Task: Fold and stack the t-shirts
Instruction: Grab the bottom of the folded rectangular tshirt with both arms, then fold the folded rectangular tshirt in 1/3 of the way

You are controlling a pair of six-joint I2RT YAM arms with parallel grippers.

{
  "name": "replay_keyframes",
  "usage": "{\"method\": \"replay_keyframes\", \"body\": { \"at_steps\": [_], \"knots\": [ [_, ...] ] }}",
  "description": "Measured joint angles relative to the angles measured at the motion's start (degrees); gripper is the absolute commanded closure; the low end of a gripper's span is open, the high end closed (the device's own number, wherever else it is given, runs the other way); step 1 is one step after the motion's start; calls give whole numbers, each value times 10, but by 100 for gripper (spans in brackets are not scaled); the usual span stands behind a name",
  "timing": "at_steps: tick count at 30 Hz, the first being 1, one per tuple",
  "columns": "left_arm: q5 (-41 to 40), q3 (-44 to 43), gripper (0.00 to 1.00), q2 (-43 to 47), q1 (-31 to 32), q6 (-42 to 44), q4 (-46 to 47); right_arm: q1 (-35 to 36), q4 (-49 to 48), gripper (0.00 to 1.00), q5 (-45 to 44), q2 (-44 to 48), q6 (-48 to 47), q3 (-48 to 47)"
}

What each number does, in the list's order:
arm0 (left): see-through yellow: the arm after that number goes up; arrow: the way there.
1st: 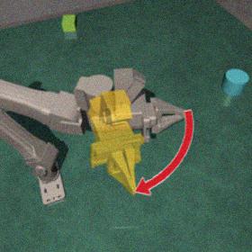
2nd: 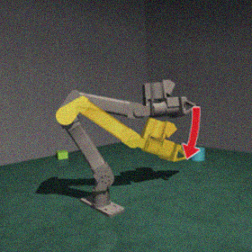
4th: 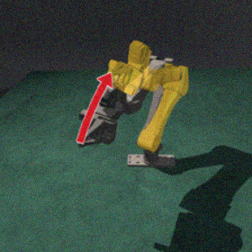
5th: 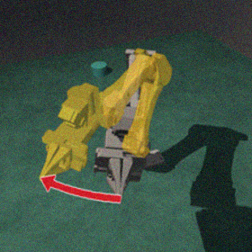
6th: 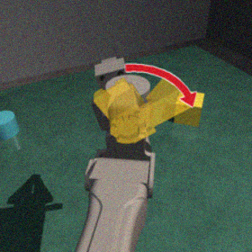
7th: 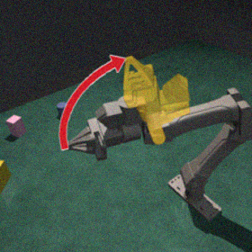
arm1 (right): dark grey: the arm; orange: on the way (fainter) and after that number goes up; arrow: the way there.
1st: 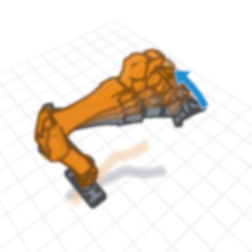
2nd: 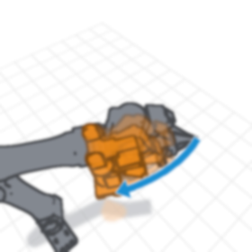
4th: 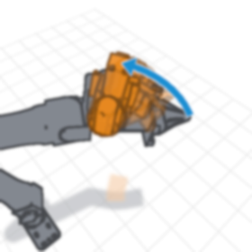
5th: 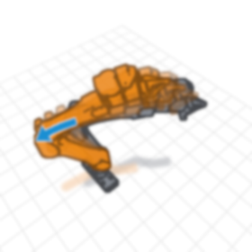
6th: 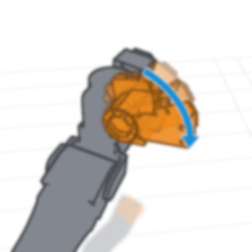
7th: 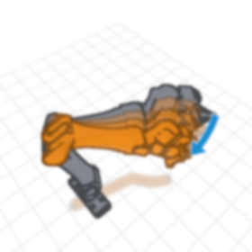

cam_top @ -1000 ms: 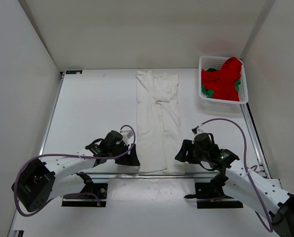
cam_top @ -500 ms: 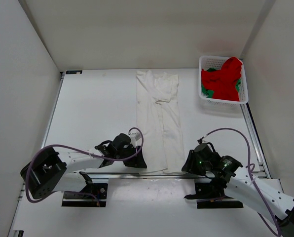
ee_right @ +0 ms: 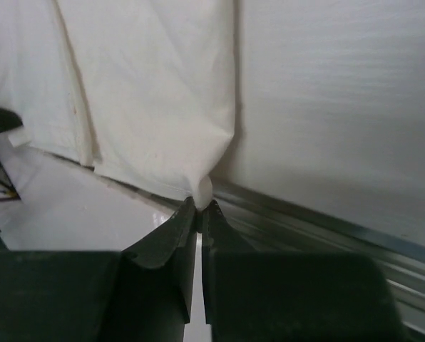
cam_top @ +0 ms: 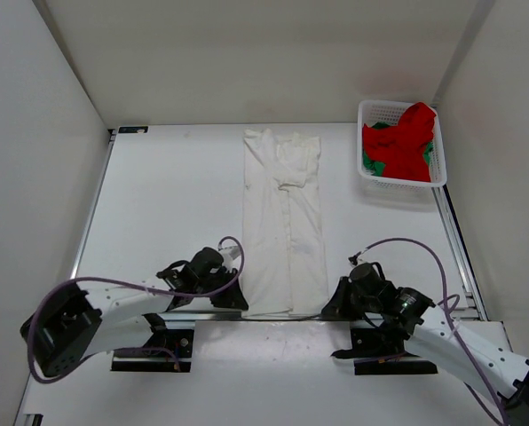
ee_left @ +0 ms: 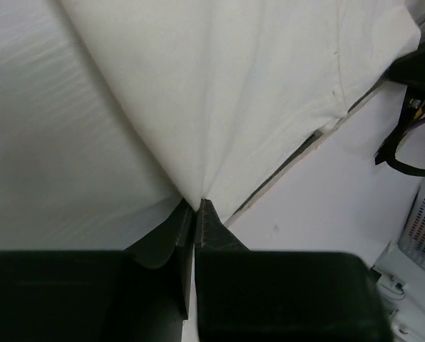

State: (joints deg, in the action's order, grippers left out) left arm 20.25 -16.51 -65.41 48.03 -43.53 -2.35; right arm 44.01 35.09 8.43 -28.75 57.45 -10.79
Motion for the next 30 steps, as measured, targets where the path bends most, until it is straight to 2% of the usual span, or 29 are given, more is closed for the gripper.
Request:
{"method": "replay_keyframes", "body": {
  "at_steps": [4, 6, 8, 11, 13, 15, 22, 28, 30],
  "knots": [
    [11, 16, 99, 95, -32, -2, -72, 68, 4, 100, -15, -2, 19, -27],
    [22, 14, 98, 130, -51, -4, -95, 68, 7, 100, -17, -22, 5, -61],
    [30, -1, 98, 144, -75, -7, -113, 25, 0, 100, -4, -49, -26, -98],
    [34, -56, 98, 119, -115, -3, -119, -133, -52, 100, 46, -106, -104, -138],
    [35, -119, 98, 64, -149, 7, -108, -233, -85, 100, 88, -163, -155, -163],
    [35, -195, 97, -15, -180, 21, -91, -286, -114, 100, 106, -234, -199, -198],
    [6, -429, 98, -287, -253, 63, -75, -336, -226, 100, 143, -484, -279, -346],
    [-8, -539, 95, -420, -285, 73, -97, -354, -272, 100, 174, -657, -304, -486],
    [-12, -582, 90, -458, -290, 76, -103, -362, -278, 100, 184, -712, -310, -538]
  ]
}}
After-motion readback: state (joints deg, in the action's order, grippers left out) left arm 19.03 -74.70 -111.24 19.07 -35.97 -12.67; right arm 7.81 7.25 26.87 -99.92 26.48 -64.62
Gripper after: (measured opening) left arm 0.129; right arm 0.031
